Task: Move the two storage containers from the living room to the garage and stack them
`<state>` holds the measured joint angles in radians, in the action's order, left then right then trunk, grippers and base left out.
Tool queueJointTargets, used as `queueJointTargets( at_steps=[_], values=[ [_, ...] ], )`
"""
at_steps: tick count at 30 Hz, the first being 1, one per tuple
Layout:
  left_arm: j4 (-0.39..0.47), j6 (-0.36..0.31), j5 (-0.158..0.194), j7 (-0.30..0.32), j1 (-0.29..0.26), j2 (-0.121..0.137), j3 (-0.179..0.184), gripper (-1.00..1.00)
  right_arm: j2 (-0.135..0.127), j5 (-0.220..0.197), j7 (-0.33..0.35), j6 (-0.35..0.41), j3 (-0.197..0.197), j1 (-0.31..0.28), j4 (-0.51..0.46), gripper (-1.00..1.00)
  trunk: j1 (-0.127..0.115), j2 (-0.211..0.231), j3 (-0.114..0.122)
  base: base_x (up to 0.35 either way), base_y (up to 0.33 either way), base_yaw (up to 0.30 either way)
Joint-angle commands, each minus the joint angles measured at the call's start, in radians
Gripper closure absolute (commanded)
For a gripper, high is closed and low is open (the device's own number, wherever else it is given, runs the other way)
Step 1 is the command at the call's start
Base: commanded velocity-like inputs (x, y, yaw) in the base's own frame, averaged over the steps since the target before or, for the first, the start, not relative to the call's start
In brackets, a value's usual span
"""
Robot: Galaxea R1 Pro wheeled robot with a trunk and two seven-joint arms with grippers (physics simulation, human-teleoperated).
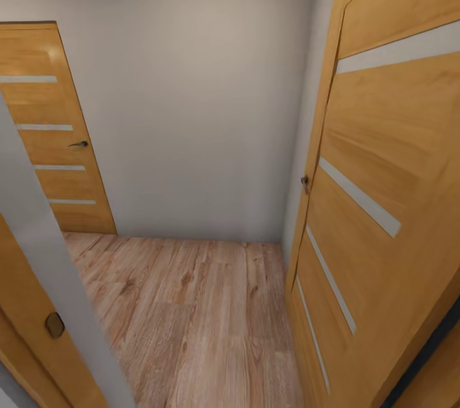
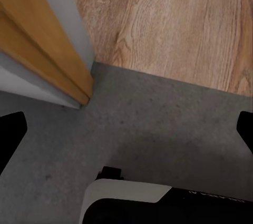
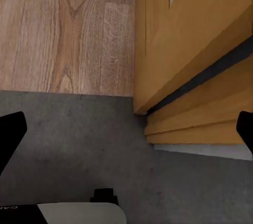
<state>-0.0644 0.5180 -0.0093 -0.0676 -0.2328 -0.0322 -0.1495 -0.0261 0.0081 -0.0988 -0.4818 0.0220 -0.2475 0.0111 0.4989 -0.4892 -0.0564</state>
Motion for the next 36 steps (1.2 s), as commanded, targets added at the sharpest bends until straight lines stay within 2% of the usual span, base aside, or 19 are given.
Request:
queueJointTargets(
  at_steps=[1,10,15,23,36],
  values=[
    [-0.004,0.007,-0.001,-0.003,-0.002,0.0,-0.002,-1.0,0.0,0.001,-0.004,-0.003,0.003,-0.001,0.001,-1.0,0.001,-0.002,-0.002,0.264,0.0,0.0],
    [-0.003,0.007,-0.001,-0.003,-0.002,0.0,-0.003,-1.0,0.0,0.002,-0.004,-0.003,0.004,-0.001,0.001,-1.0,0.001,-0.002,-0.002,0.265,0.0,0.0],
    [-0.003,0.008,-0.001,-0.003,-0.002,0.001,-0.004,-1.0,0.002,0.003,-0.004,-0.002,0.004,0.0,0.001,-1.0,0.001,-0.002,-0.002,0.034,0.0,0.0],
    [-0.003,0.007,-0.001,-0.003,-0.002,0.003,-0.004,-1.0,0.003,0.027,-0.004,-0.003,0.003,-0.001,0.001,-1.0,0.001,-0.002,-0.002,0.084,0.055,0.0],
    [-0.003,0.008,-0.001,-0.003,-0.002,0.001,-0.004,-1.0,0.003,0.027,-0.004,-0.003,0.003,-0.001,0.001,-1.0,0.001,-0.002,-0.002,0.016,0.011,0.0]
  ],
)
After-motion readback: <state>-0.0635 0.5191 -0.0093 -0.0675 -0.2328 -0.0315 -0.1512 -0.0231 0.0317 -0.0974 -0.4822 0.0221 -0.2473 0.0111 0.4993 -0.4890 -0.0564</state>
